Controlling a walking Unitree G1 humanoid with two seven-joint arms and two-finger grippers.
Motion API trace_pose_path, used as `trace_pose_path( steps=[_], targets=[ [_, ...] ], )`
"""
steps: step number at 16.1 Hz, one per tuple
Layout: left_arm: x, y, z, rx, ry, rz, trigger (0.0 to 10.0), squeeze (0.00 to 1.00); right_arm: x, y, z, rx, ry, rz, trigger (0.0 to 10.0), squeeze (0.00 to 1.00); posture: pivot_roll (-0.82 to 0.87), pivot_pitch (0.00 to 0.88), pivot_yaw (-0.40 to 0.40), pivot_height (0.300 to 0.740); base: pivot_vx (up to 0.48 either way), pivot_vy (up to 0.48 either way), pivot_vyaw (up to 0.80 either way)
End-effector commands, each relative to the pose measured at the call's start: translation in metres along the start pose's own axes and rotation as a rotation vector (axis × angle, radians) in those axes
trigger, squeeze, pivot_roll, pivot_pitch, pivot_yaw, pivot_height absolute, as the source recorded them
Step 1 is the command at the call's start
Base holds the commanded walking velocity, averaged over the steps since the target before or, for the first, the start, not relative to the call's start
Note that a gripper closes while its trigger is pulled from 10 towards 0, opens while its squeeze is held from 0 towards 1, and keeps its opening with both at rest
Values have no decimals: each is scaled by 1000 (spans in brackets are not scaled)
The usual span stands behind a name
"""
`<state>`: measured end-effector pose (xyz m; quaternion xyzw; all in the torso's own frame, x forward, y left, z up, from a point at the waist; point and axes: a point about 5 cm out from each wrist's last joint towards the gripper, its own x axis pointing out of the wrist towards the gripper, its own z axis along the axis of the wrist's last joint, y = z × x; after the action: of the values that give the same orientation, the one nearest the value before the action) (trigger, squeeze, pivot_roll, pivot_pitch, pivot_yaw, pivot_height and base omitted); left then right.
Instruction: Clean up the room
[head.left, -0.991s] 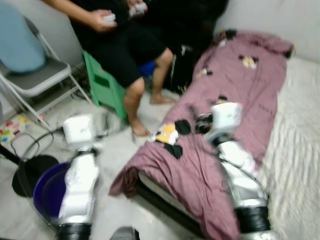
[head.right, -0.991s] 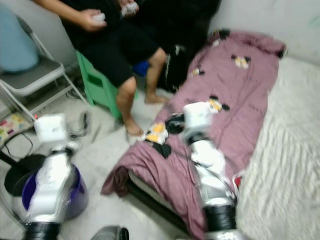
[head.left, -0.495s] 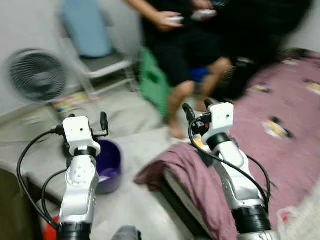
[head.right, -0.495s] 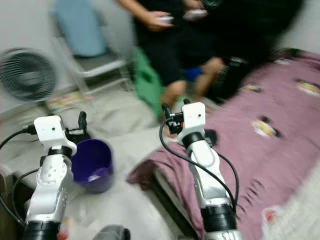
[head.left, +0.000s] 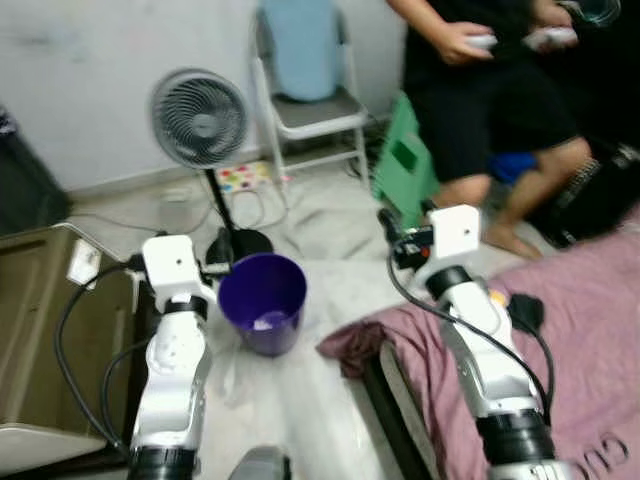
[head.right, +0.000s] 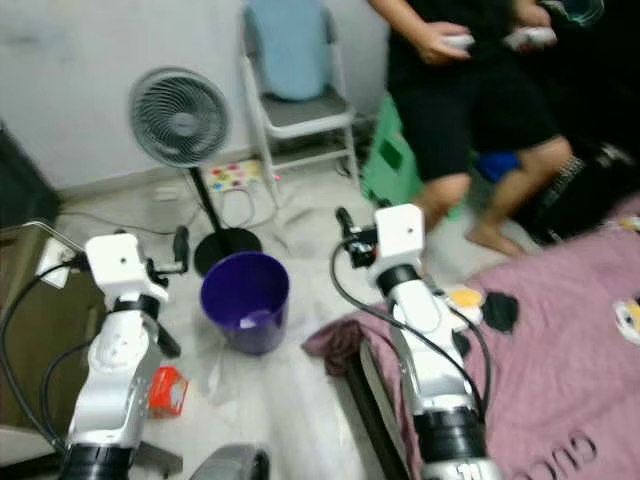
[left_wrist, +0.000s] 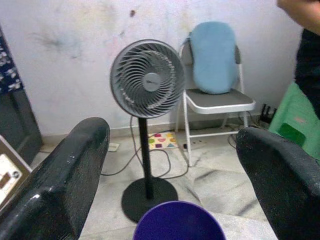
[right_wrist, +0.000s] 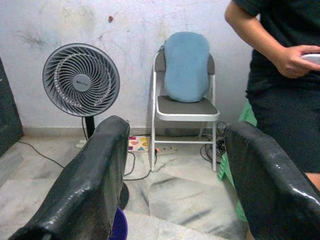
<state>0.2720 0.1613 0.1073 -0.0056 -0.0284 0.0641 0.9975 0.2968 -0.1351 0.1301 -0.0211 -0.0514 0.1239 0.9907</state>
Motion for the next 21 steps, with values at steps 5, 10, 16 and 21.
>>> trace_pose_path(
  steps=[5,10,16,21],
  targets=[
    [2,4,1,16,-4,15,10000,0,4,6,3,11,-15,18,10000,0,-49,0,16,740,0,0,800],
    [2,1,2,11,-8,6,10000,0,4,7,3,11,-16,20,10000,0,-50,0,17,740,0,0,800],
    [0,-5,4,17,-18,-42,10000,0,3,8,3,14,-16,21,10000,0,-49,0,18,740,0,0,800],
    [0,-7,4,15,-16,-52,10000,0,3,8,2,14,-14,23,10000,0,-51,0,20,740,0,0,800]
  ],
)
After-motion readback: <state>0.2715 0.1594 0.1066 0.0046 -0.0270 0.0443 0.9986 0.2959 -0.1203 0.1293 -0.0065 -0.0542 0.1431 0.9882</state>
